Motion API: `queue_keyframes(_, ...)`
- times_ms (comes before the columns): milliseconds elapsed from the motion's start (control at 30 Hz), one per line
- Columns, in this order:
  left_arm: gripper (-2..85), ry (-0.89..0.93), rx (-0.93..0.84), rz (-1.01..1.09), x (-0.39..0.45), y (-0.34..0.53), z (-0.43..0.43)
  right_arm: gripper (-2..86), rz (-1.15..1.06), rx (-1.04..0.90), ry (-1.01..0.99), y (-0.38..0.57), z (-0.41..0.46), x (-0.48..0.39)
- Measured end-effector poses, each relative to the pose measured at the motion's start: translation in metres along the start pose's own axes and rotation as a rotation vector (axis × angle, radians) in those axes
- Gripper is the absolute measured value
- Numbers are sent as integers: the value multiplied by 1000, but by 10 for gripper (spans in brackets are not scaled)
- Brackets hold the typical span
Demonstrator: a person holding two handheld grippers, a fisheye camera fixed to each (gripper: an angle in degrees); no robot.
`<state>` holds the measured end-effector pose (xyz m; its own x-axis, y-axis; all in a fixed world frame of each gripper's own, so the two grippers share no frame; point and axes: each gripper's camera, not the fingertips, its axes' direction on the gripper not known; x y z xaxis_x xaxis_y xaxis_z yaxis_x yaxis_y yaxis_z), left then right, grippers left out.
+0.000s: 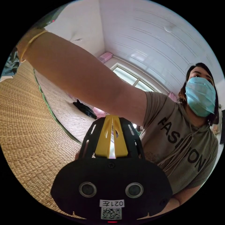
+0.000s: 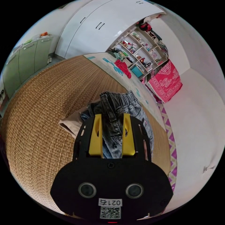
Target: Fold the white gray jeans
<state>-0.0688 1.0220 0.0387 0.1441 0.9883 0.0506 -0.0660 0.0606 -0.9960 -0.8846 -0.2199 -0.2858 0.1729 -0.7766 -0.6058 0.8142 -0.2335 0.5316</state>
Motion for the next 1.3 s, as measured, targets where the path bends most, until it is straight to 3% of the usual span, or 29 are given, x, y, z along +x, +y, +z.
queue_keyframes(200, -9, 10, 9, -26, -8, -13, -25, 72, 232, 15, -85, 10, -24, 84)
queue_keyframes(267, -9, 12, -1, -39, -13, -17, -29, 66, 502, 107, -172, 47, -63, 165)
queue_keyframes(367, -9, 8, 0, -56, -23, -25, -37, 63, 711, 221, -218, 122, -127, 261)
queue_keyframes(600, -9, -17, 3, -122, -56, -45, -49, 58, 855, 252, -27, 287, -321, 369)
queue_keyframes(767, -9, -51, -18, -130, -73, -62, -47, 56, 674, 25, 108, 336, -423, 299)
queue_keyframes(900, -9, -121, -35, -122, -85, -80, -42, 56, 567, -229, 39, 364, -374, 169)
queue_keyframes(967, -9, -192, -19, -120, -83, -87, -41, 57, 516, -343, -37, 397, -325, 62)
queue_keyframes(1067, -9, -272, 1, -192, -84, -98, -41, 66, 649, -336, -140, 443, -298, -27)
queue_keyframes(1133, -8, -332, -3, -193, -80, -102, -42, 74, 694, -296, -91, 456, -306, -56)
queue_keyframes(1300, 13, -519, 0, -275, -95, -113, -38, 94, 657, -244, -59, 467, -315, -106)
